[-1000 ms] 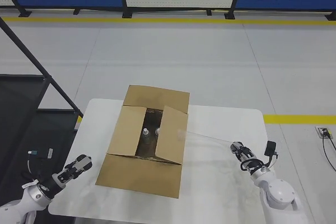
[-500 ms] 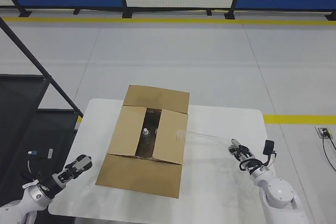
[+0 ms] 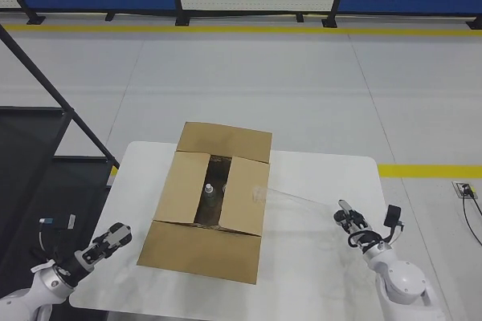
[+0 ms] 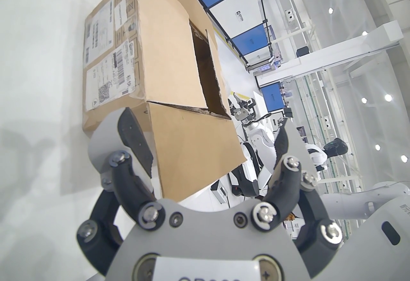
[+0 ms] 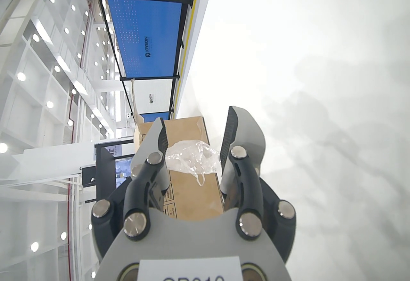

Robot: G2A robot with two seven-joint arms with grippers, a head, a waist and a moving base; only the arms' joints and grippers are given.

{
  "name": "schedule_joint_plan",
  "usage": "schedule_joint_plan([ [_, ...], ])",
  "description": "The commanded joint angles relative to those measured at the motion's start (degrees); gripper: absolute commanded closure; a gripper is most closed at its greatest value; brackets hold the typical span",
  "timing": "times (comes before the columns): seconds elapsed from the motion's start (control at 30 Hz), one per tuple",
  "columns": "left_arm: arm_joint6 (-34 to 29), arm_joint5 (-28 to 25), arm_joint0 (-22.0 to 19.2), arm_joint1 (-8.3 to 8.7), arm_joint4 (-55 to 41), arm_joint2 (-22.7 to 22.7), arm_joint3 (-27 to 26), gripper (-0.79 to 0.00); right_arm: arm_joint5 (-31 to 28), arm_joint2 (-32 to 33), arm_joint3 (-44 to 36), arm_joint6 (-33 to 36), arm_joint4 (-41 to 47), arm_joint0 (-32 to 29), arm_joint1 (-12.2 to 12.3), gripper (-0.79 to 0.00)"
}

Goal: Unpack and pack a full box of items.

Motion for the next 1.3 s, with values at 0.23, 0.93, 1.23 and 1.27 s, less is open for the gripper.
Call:
schedule_joint_plan([
  [0.23, -0.9, -0.4, 1.2, 0.2, -0.8, -2.0, 1.0, -0.785, 0.0, -0.6, -9.1, -11.3, -0.6, -2.6, -0.3, -0.785],
  [0.93, -25.2, -6.9, 3.4, 2.25, -2.5, -0.2, 4.3, -0.785, -3.8, -3.6, -12.7, -12.1, -0.9, -2.8, -0.5, -0.785],
  [1.23, -22.0, -5.8, 1.8, 2.36, -5.1, 0.9, 0.2, -0.785, -5.6, -5.3, -9.4, -8.8, 2.6, 1.4, -0.5, -0.785],
  [1.27, -21.6, -5.7, 1.7, 2.38, -5.4, 0.7, -0.2, -0.785, -5.8, -5.6, -9.3, -8.7, 2.7, 1.8, -0.5, -0.785],
])
